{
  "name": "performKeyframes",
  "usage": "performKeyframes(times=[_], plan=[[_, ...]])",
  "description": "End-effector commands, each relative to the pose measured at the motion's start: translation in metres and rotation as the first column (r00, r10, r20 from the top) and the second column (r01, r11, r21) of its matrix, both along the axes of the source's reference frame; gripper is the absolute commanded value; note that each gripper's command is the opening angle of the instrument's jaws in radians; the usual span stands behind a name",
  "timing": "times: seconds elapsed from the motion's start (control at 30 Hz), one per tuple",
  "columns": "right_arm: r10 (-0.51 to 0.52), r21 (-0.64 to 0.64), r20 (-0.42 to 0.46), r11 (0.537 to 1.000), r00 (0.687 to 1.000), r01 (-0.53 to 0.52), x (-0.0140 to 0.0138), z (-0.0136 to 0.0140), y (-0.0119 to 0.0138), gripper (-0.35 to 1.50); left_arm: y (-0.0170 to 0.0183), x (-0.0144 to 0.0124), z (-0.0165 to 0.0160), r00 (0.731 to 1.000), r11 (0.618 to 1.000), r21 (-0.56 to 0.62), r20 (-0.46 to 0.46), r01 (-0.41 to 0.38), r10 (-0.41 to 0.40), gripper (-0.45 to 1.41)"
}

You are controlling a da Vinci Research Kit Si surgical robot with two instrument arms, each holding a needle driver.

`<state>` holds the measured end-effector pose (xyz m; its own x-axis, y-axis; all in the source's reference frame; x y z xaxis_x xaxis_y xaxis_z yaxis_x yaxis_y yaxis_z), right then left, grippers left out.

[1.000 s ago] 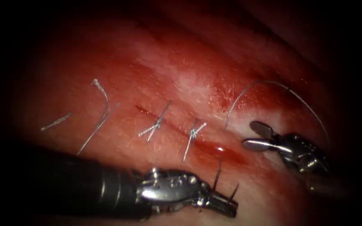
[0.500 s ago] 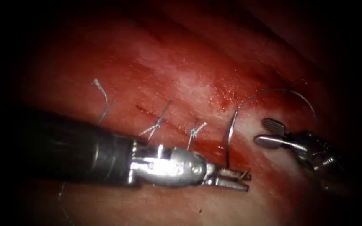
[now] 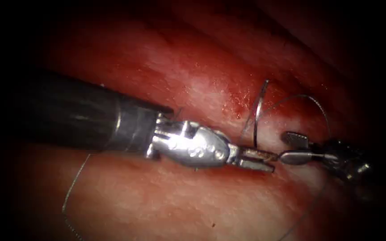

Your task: Wound Closure

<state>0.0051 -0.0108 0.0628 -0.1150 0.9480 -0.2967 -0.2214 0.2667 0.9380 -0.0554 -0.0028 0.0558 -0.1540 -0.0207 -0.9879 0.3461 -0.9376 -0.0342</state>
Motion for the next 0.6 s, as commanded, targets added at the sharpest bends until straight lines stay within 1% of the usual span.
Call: performKeyframes(times=[0.03,0.07,0.1,0.23,0.27,0.33,0.4,0.5,0.6], plan=[[-0.001,0.044,-0.035,0.999,0.999,0.003,0.0011,0.0003,-0.0001,0.64,-0.0007,-0.0004,0.0006,1.0,1.0,-0.003,0.008,-0.012,0.012,-0.45],[-0.011,0.077,-0.058,0.997,0.998,0.016,0.0016,0.0003,-0.0002,0.66,-0.0017,-0.0001,0.001,0.999,1.0,-0.009,0.025,-0.03,0.03,-0.45],[-0.011,0.077,-0.058,0.997,0.998,0.016,0.0016,0.0003,-0.0002,0.66,-0.0017,-0.0001,0.001,0.999,1.0,-0.009,0.025,-0.03,0.03,-0.45],[-0.035,0.139,-0.105,0.989,0.994,0.05,0.0029,0.0005,-0.0005,0.73,-0.0032,-0.0002,0.0017,0.997,0.998,-0.018,0.045,-0.055,0.055,-0.45],[-0.039,0.149,-0.114,0.987,0.993,0.056,0.0032,0.0005,-0.0006,0.79,-0.0035,-0.0002,0.0019,0.997,0.998,-0.025,0.048,-0.059,0.06,-0.45],[-0.037,0.16,-0.115,0.986,0.993,0.055,0.0039,0.0006,-0.0007,1.01,-0.004,-0.0003,0.0021,0.996,0.997,-0.034,0.053,-0.063,0.065,-0.45],[-0.025,0.17,-0.113,0.984,0.993,0.044,0.0043,0.0007,-0.0007,1.1,-0.0042,-0.0004,0.0023,0.996,0.997,-0.047,0.061,-0.066,0.069,-0.45],[-0.011,0.191,-0.113,0.981,0.994,0.033,0.0049,0.001,-0.0007,1.16,-0.0043,-0.0004,0.0023,0.995,0.996,-0.059,0.064,-0.068,0.072,-0.45],[0.004,0.225,-0.111,0.974,0.994,0.021,0.0052,0.0012,-0.0004,1.15,-0.0045,-0.0004,0.0022,0.995,0.995,-0.075,0.072,-0.068,0.074,-0.45]])
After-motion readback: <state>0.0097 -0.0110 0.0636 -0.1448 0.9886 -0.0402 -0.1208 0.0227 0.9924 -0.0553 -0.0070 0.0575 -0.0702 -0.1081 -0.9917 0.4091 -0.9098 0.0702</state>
